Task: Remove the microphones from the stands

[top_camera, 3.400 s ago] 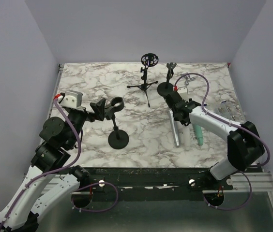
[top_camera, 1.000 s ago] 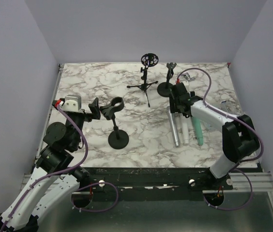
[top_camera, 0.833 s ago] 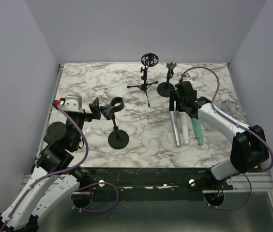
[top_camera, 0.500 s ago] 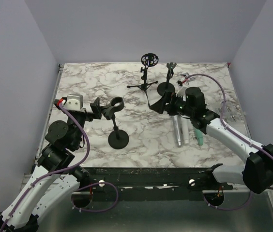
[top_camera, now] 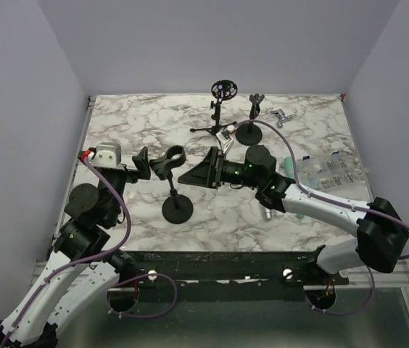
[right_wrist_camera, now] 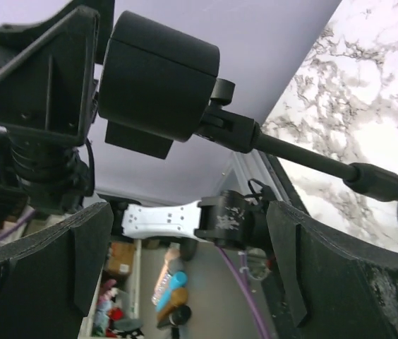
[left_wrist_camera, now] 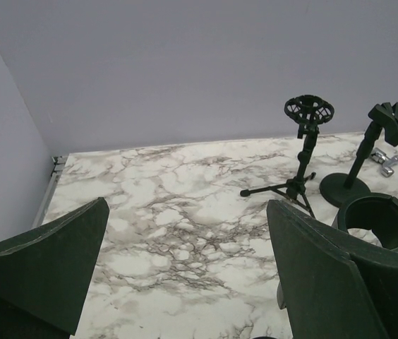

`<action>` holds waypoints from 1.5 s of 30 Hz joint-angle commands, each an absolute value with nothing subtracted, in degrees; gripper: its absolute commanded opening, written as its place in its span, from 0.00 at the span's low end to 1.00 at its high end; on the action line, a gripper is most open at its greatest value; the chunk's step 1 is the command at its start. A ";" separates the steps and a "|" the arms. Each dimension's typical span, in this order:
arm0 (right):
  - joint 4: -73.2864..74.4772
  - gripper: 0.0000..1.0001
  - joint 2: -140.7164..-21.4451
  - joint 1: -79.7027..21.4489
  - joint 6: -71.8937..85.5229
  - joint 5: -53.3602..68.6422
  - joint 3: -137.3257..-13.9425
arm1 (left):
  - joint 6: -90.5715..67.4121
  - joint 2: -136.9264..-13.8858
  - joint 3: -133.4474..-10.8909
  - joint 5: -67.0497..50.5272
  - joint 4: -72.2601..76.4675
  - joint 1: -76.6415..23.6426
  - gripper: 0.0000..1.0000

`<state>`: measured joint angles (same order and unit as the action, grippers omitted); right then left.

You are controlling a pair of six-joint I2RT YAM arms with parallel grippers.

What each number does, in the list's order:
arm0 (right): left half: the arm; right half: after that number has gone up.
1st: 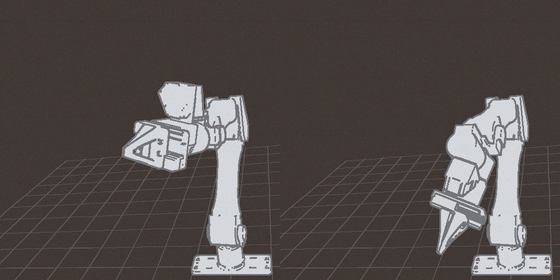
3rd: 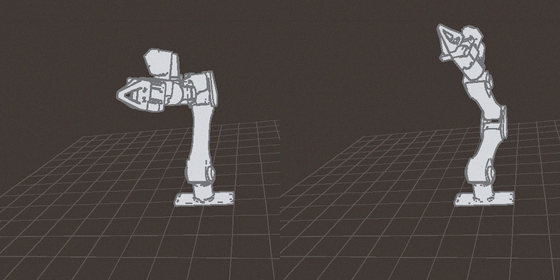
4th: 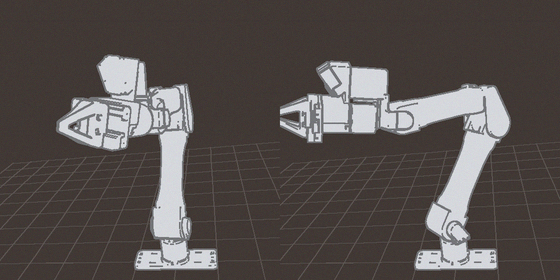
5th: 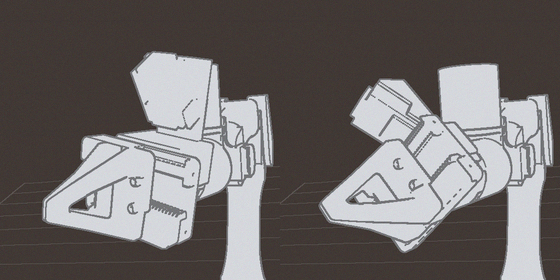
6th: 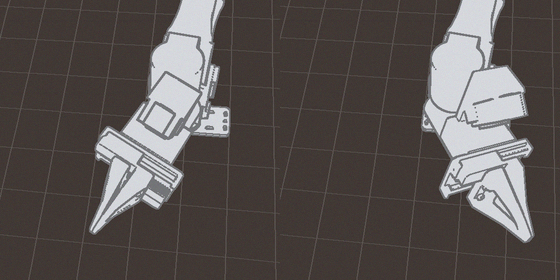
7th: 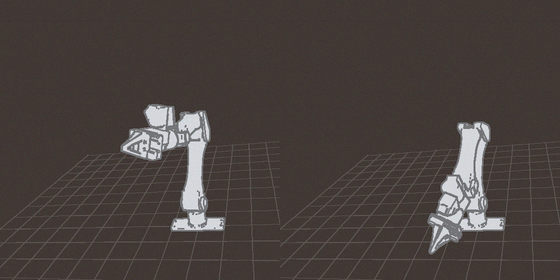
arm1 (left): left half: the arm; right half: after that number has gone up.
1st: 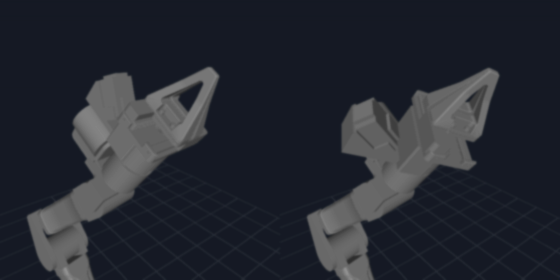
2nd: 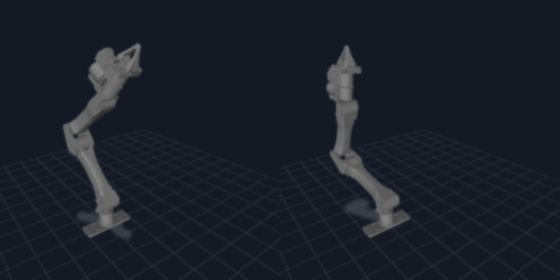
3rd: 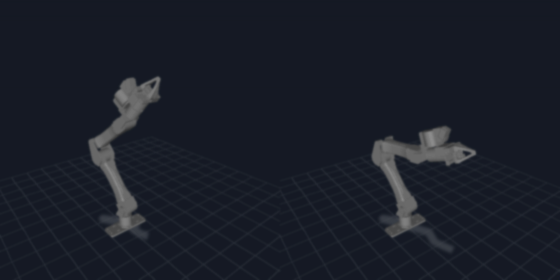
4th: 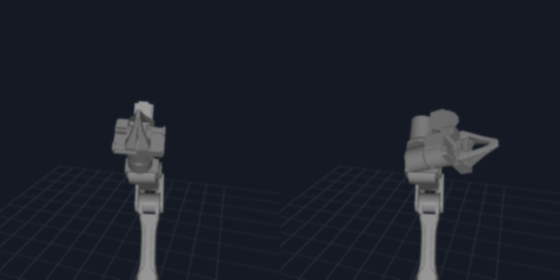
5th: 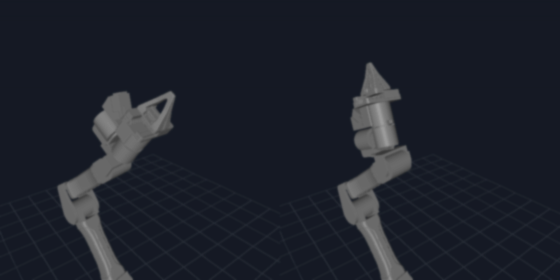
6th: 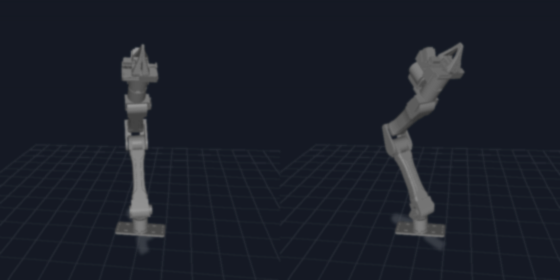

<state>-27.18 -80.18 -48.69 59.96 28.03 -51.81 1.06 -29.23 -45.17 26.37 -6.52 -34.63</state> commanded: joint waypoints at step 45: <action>-16.60 0.61 -89.81 -55.65 63.27 3.78 -60.30 | 0.26 -27.30 -45.84 24.86 -7.55 -34.89 0.97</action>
<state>-21.78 -87.74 -55.18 64.51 6.59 -64.75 0.80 -27.92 -45.19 25.93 -6.63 -34.63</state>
